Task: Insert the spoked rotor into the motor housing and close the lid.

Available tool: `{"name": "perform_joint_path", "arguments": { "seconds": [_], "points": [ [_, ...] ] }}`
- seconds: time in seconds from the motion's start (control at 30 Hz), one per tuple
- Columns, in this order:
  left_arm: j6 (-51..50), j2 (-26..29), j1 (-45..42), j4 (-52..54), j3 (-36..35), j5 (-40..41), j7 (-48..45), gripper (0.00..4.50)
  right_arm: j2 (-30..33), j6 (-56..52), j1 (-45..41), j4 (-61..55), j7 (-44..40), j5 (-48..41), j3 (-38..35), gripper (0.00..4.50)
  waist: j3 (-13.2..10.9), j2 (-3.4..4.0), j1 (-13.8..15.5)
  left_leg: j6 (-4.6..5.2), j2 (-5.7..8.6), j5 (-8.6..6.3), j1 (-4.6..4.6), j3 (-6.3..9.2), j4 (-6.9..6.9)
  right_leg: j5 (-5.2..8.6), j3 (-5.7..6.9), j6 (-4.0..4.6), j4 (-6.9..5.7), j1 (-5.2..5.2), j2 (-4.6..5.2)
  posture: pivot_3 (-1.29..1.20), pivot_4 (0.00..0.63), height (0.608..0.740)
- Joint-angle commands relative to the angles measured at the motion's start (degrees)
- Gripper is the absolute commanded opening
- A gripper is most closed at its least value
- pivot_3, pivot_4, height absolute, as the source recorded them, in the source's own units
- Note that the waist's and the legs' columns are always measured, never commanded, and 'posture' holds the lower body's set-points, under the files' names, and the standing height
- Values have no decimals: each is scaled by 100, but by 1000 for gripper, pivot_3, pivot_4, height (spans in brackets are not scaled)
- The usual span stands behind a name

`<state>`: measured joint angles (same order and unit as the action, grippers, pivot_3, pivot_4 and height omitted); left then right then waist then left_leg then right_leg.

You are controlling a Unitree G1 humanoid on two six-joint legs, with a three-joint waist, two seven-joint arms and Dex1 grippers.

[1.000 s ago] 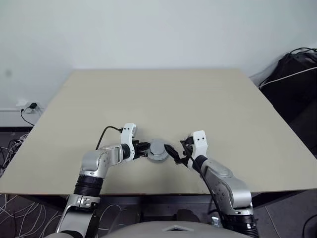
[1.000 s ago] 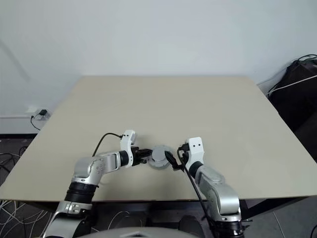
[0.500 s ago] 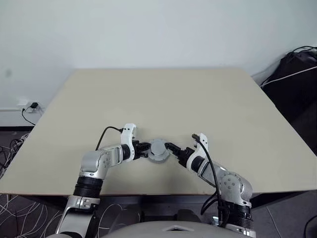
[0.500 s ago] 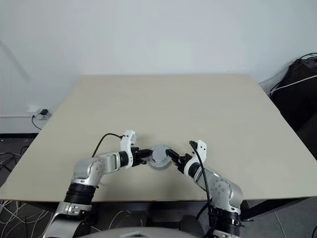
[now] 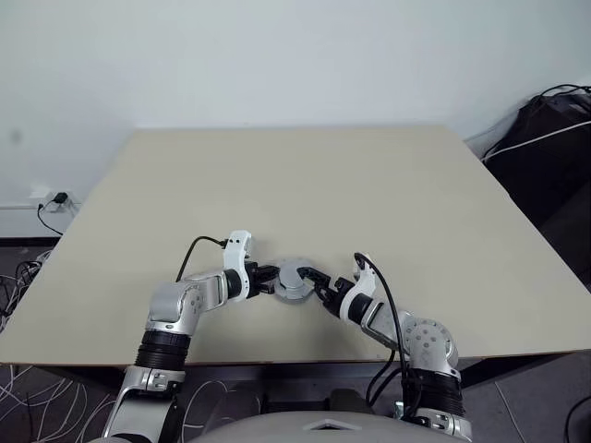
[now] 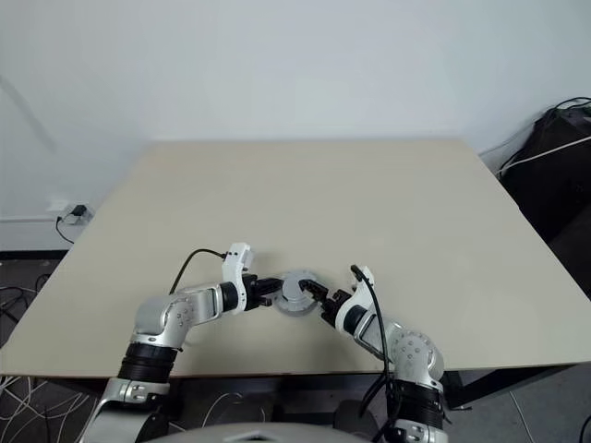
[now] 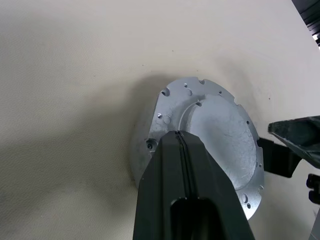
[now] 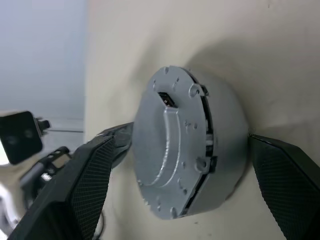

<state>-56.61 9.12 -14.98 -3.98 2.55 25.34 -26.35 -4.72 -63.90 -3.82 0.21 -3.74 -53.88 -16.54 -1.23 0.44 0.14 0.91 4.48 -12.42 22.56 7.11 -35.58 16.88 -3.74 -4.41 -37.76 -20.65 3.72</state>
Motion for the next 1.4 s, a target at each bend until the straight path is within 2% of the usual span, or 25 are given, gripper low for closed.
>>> {"name": "perform_joint_path", "arguments": {
  "seconds": [0.03,0.4,0.6,0.87,0.97,1.17,1.23,1.27,1.3,1.4],
  "points": [
    [-146,-66,68,26,193,34,-58,0,-634,-134,-112,86,-73,-594,-23,4483,0,0,-8,0,0,0,0,0,0,0,0,0,0,0,0,0,0,740],
    [-171,-49,108,57,157,12,-64,0,-711,-223,-136,169,-166,-1245,100,4483,-5,6,-77,0,0,0,2,0,2,0,0,-1,0,-3,0,0,0,740],
    [-189,-63,140,90,138,-6,-60,0,-594,-427,-119,146,-210,-1115,508,4483,-6,6,-99,0,-3,0,3,0,6,0,-2,0,-1,-8,-2,0,0,740],
    [-163,-71,161,94,120,-21,-54,0,-648,-97,-151,219,-65,-941,472,4483,-7,6,-150,-1,-6,0,3,0,6,0,-3,-1,-2,-9,-4,0,0,740],
    [-163,-73,175,112,117,-23,-51,0,-632,-86,-126,192,-68,-938,490,3870,-9,6,-149,-1,-6,0,3,0,6,0,-3,-1,-3,-9,-4,0,0,740],
    [-162,-81,183,121,108,-22,-50,0,-574,-188,-58,54,-26,-998,478,2025,-17,6,-150,-1,-5,0,5,0,8,0,-5,-1,-2,-13,-4,0,0,740],
    [-171,-92,188,129,97,-37,-59,0,-537,-235,-15,-25,17,-1069,460,1698,-18,3,-144,-2,-6,0,4,1,7,0,-4,-1,-3,-12,-4,0,0,740],
    [-175,-99,190,133,91,-44,-64,0,-523,-251,-1,-49,33,-1093,451,1391,-19,3,-143,-2,-6,1,4,2,7,0,-3,-1,-2,-11,-4,0,0,740],
    [-178,-103,193,136,85,-49,-67,0,-515,-263,14,-71,54,-1112,441,1248,-21,6,-145,-2,-6,1,5,2,7,0,-4,-2,-2,-11,-4,0,0,740],
    [-185,-104,195,140,78,-50,-75,0,-477,-287,54,-88,76,-1117,434,1247,-21,7,-140,-2,-5,1,4,2,6,4,-5,-9,-2,-11,-4,0,0,740]
  ]
}}
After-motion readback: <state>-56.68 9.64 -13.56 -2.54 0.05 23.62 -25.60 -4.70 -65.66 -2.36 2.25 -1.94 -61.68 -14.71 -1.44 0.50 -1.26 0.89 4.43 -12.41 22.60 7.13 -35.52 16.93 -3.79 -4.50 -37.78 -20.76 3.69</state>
